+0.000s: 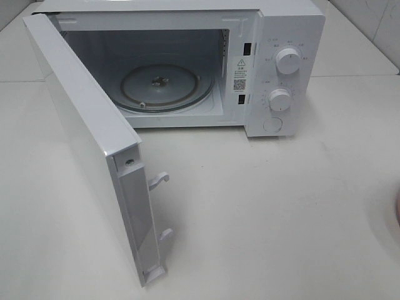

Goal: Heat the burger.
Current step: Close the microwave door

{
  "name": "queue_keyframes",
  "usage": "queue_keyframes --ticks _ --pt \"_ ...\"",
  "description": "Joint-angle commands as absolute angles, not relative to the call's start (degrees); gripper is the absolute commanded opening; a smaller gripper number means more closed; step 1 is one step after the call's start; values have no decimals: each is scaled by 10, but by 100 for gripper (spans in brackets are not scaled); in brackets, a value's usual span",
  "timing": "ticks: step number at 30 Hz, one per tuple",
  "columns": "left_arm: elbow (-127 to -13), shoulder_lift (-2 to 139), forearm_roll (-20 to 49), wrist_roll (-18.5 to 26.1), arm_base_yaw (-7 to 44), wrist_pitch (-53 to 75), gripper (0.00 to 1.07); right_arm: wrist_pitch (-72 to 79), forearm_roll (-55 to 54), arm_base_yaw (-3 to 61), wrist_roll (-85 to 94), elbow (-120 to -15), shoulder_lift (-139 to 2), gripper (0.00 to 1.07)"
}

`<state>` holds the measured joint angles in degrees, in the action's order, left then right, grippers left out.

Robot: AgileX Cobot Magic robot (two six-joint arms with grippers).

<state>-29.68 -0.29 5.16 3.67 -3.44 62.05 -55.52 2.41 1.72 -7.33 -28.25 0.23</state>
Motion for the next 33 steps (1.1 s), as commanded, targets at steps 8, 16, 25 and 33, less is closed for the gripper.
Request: queue_keyframes --ticks 8,16,25,33 --pt "-297 -13 51 35 -36 613 100 -551 23 14 -67 -281 17 76" --pt "-297 -13 51 35 -36 613 100 -551 23 14 -67 -281 17 76" --pt "-297 -13 51 35 -36 613 100 -551 23 14 -67 -281 17 76" --pt "-297 -13 51 35 -36 613 100 -551 23 14 -67 -281 17 76"
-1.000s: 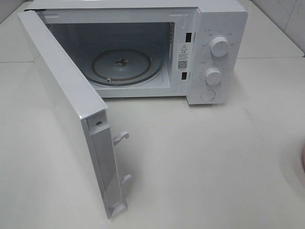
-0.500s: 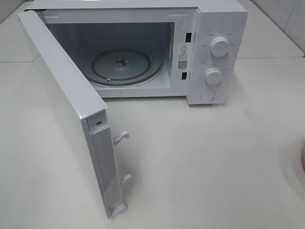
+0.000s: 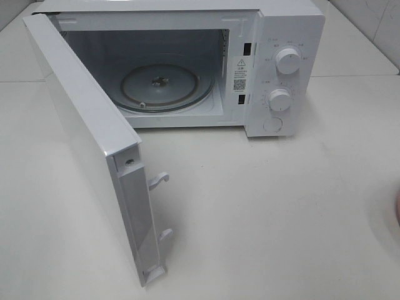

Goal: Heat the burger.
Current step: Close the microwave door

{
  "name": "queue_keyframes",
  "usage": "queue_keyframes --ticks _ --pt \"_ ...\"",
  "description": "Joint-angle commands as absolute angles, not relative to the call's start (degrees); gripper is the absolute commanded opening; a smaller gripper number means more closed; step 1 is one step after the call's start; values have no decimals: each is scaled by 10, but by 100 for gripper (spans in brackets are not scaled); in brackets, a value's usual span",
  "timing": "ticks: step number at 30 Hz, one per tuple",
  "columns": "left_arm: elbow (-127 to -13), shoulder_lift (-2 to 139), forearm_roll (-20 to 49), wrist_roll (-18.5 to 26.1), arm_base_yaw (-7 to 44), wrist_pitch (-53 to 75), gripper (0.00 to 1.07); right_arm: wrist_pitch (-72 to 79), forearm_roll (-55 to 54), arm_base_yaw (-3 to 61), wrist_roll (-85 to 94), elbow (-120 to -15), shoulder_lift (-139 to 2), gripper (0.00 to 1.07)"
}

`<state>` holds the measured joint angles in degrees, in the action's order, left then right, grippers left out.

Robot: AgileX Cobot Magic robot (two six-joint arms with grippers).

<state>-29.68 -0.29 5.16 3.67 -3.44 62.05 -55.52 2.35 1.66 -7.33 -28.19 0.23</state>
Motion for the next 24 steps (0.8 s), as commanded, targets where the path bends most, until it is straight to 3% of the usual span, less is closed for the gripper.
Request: queue_keyframes --ticks 1,24 --pt "-297 -13 51 35 -36 613 100 -551 23 14 -67 -281 17 76" --pt "-306 -7 75 34 -36 600 98 -551 23 14 -67 -281 17 76"
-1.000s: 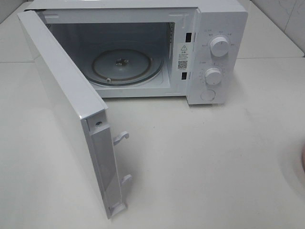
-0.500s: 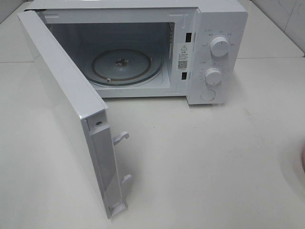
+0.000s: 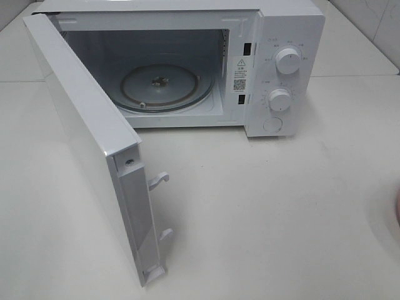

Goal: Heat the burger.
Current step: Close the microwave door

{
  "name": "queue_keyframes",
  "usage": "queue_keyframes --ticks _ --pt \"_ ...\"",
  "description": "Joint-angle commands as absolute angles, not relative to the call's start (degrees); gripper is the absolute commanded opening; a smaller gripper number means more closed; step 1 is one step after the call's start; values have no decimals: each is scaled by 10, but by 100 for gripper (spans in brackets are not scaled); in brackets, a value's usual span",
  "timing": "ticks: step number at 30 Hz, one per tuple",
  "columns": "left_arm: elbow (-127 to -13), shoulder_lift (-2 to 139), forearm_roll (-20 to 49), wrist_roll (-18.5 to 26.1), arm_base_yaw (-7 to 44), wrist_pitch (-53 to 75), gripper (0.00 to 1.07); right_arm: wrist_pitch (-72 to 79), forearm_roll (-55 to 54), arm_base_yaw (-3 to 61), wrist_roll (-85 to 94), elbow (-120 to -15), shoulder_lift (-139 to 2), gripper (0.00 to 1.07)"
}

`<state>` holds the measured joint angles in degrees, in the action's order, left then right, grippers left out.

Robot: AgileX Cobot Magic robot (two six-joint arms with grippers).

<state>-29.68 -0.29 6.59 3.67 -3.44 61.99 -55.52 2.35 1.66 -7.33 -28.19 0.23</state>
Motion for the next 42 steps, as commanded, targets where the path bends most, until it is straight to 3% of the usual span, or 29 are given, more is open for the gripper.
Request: queue_keyframes --ticks 1,4,7,8,9,10,11,12,13,14,15,16,22,30,32,35,38,40,42 --pt "-306 -7 75 34 -36 600 98 -551 23 14 -67 -281 17 76" --pt "-315 11 84 34 -36 571 92 -551 23 14 -67 -281 17 76" --pt "-315 40 92 34 -36 534 79 -551 23 14 -67 -281 17 76" --pt "-315 59 92 35 -36 513 66 -551 23 14 -67 -281 17 76" --pt "-315 59 92 35 -36 513 66 -551 23 14 -67 -281 17 76" --pt "-315 85 92 35 -36 489 50 -551 23 14 -67 -281 17 76" --pt "-315 100 92 35 -36 474 42 -551 23 14 -67 -281 17 76" --pt "-315 100 92 35 -36 474 42 -551 23 14 -67 -281 17 76" --pt "-315 127 92 35 -36 442 27 -551 23 14 -67 -281 17 76" --pt "-315 127 92 35 -36 442 27 -551 23 14 -67 -281 17 76" --pt "-314 144 92 35 -36 422 18 -551 23 14 -67 -281 17 76" --pt "-306 175 93 35 -36 380 3 -551 23 14 -67 -281 17 76" --pt "-270 236 106 38 -36 227 0 -551 23 14 -67 -281 17 76" --pt "-183 340 112 37 -36 -65 0 -551 23 14 -67 -281 17 76" --pt "-139 401 100 33 -36 -189 0 -551 23 14 -67 -281 17 76" --pt "-131 418 90 29 -36 -218 0 -551 23 14 -67 -281 17 76" --pt "-115 467 36 0 -36 -286 0 -551 23 14 -67 -281 17 76" --pt "-114 535 -80 -69 -36 -354 0 -551 23 14 -67 -281 17 76" --pt "-114 553 -112 -89 -36 -372 0 -551 23 14 -67 -281 17 76"
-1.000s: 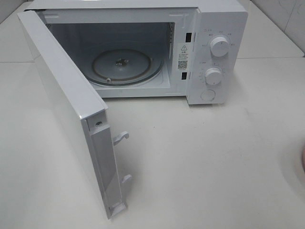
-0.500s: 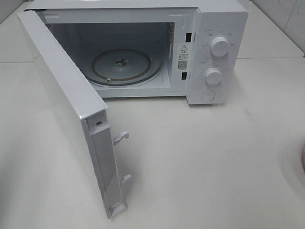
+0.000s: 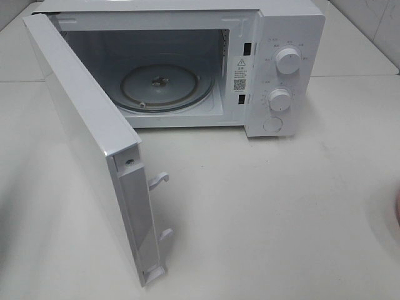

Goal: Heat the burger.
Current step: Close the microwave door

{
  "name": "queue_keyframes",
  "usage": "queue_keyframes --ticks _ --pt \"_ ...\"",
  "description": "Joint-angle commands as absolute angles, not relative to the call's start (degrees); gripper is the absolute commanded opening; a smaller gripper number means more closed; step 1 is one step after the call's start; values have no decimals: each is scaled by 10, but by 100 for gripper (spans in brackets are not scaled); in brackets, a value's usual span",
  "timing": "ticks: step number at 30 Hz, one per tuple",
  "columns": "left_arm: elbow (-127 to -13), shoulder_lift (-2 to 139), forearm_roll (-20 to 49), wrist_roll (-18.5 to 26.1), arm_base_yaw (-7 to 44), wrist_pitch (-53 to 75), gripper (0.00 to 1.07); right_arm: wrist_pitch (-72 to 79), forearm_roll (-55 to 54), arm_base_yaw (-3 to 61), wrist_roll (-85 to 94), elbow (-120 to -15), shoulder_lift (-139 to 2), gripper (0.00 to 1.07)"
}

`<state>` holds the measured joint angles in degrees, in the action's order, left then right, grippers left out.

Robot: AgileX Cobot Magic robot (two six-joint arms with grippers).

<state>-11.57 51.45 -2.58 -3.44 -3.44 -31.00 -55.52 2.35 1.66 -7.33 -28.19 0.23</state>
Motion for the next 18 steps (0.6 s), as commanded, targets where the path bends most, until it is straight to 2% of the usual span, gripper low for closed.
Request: queue_keyframes --ticks 1,2,4,6,8,9,10,12,15,17,18 --pt "-114 553 -112 -89 -36 -372 0 -551 23 14 -67 -281 17 76" --pt "-115 586 -165 -124 -36 -405 0 -551 23 14 -67 -281 17 76" --pt "-116 600 -186 -136 -36 -418 0 -551 23 14 -67 -281 17 76" --pt "-124 659 -248 -171 -34 -460 0 -551 23 14 -67 -281 17 76" --pt "-128 669 -254 -181 -32 -465 0 -551 23 14 -67 -281 17 76" --pt "-139 690 -267 -195 -15 -464 0 -551 23 14 -67 -281 17 76" --pt "-139 690 -267 -195 -15 -464 0 -551 23 14 -67 -281 17 76" --pt "-150 713 -263 -191 23 -462 0 -551 23 14 -67 -281 17 76" --pt "-153 722 -253 -186 35 -462 0 -551 23 14 -67 -281 17 76" --pt "-154 750 -210 -162 70 -464 0 -551 23 14 -67 -281 17 76" --pt "-154 750 -210 -162 70 -464 0 -551 23 14 -67 -281 17 76"
